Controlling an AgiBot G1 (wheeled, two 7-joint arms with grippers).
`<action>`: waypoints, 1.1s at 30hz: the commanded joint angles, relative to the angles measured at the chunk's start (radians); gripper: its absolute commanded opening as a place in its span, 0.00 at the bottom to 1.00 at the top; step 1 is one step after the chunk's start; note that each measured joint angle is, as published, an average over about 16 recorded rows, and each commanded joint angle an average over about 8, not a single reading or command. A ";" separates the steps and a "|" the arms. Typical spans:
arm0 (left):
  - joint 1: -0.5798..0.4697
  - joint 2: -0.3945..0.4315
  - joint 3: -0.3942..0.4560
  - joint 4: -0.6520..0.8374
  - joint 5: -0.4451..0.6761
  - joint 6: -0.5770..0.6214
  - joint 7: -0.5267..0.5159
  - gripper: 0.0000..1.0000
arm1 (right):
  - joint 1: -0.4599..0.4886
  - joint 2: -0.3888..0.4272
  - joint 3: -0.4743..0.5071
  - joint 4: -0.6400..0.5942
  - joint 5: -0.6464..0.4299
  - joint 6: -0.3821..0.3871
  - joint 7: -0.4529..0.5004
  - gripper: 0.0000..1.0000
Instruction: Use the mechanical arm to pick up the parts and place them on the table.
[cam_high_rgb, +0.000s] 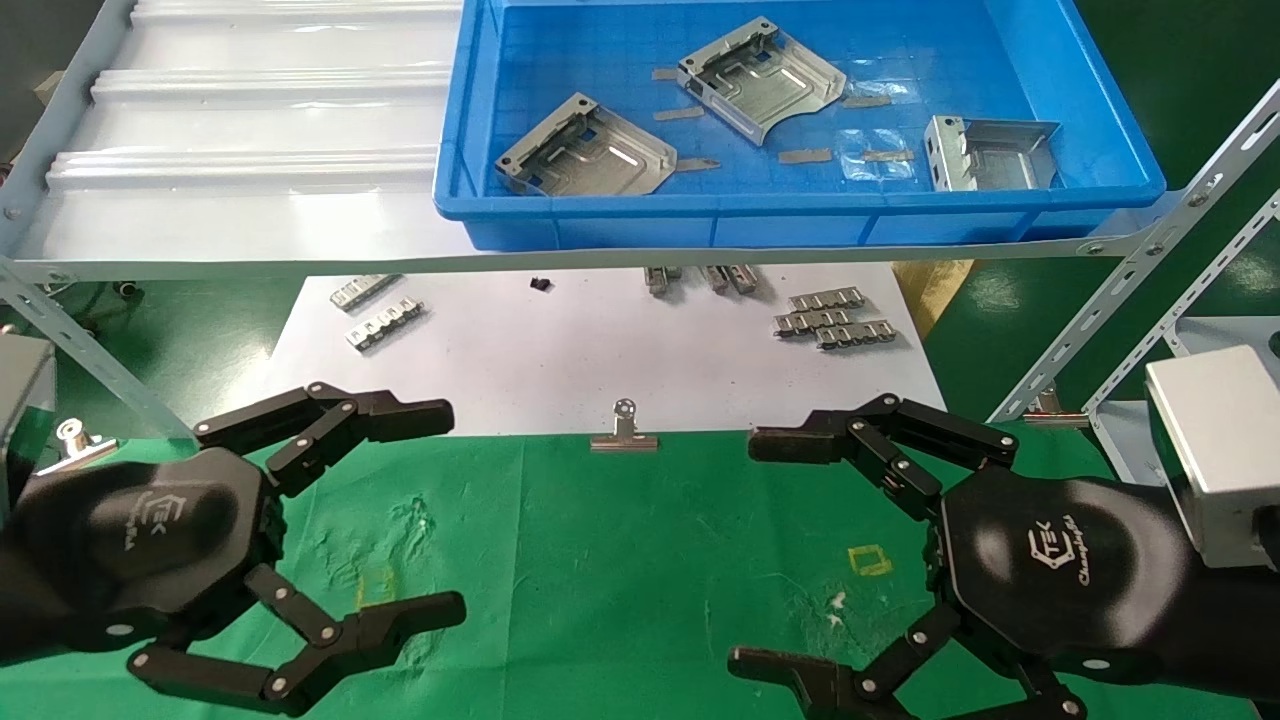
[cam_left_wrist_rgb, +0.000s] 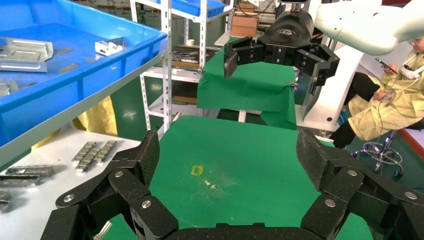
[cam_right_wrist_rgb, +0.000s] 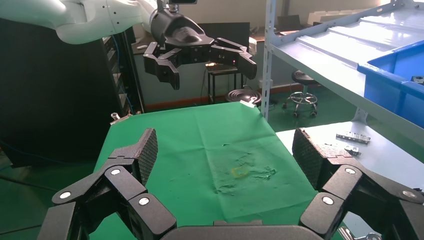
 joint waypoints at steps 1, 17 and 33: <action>0.000 0.000 0.000 0.000 0.000 0.000 0.000 0.18 | 0.000 0.000 0.000 0.000 0.000 0.000 0.000 1.00; 0.000 0.000 0.000 0.000 0.000 0.000 0.000 0.00 | 0.000 0.000 0.000 0.000 0.000 0.000 0.000 1.00; 0.000 0.000 0.000 0.000 0.000 0.000 0.000 0.00 | 0.000 0.000 0.000 0.000 0.000 0.000 0.000 1.00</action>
